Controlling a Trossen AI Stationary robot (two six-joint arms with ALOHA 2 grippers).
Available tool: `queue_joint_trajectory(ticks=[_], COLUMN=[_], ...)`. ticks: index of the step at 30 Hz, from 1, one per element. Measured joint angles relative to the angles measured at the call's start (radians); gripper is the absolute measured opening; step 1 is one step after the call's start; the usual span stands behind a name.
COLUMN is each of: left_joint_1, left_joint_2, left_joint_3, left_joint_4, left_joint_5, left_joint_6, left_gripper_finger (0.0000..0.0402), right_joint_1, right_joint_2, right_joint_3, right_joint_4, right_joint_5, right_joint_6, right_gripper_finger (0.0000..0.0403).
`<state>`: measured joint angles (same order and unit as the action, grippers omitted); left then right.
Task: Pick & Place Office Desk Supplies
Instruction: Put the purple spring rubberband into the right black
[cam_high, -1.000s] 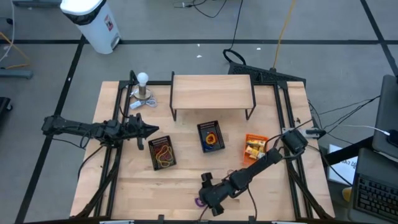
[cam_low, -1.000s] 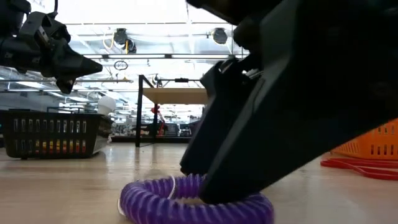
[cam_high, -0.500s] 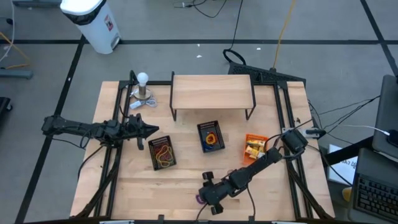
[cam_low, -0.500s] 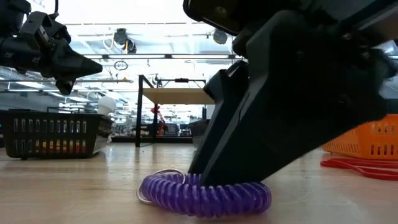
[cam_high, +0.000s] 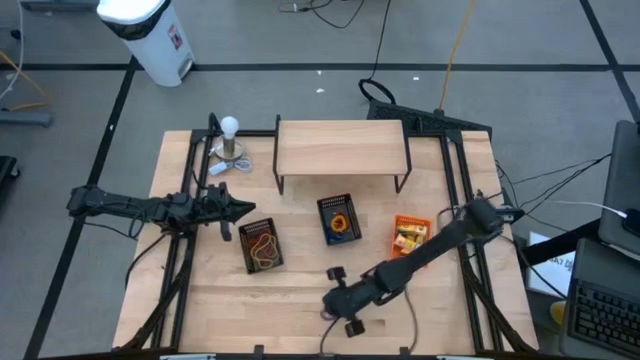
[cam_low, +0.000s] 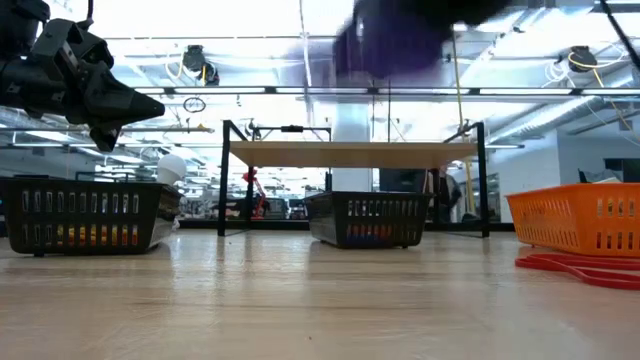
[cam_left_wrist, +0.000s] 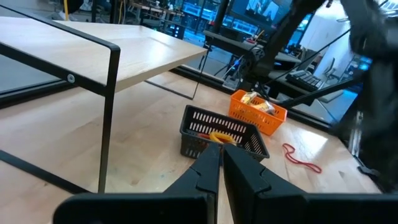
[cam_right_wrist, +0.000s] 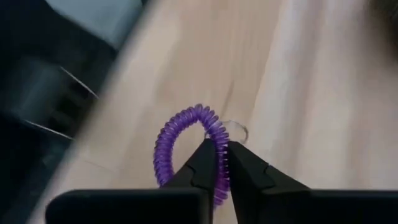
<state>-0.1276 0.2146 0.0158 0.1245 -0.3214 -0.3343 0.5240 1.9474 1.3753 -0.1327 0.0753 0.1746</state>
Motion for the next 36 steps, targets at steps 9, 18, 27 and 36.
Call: queue_joint_trajectory(ticks=[9,18,27,36], left_joint_1=[0.000,0.000,0.000,0.000], left_joint_2=[0.001,0.001,0.001,0.001], left_joint_3=[0.000,0.000,0.000,0.000], left_joint_4=[0.006,0.008,0.008,0.007], left_joint_5=[0.001,-0.006,-0.017,-0.021], left_joint_6=[0.025,0.051,0.067,0.067], left_gripper_finger=[0.0024,0.0024,0.0024,0.0024], right_joint_1=[0.000,-0.010,-0.020,-0.021], right_joint_2=[-0.409,-0.890,-1.267,-1.468], right_joint_3=[-0.070,-0.370,-0.775,-1.090], right_joint_4=[-0.012,0.142,0.341,0.628], right_joint_5=[0.037,0.141,0.240,0.243], right_joint_6=[-0.158,-0.259,-0.268,-0.301], right_gripper_finger=[0.0013,0.0014,0.0014,0.0015])
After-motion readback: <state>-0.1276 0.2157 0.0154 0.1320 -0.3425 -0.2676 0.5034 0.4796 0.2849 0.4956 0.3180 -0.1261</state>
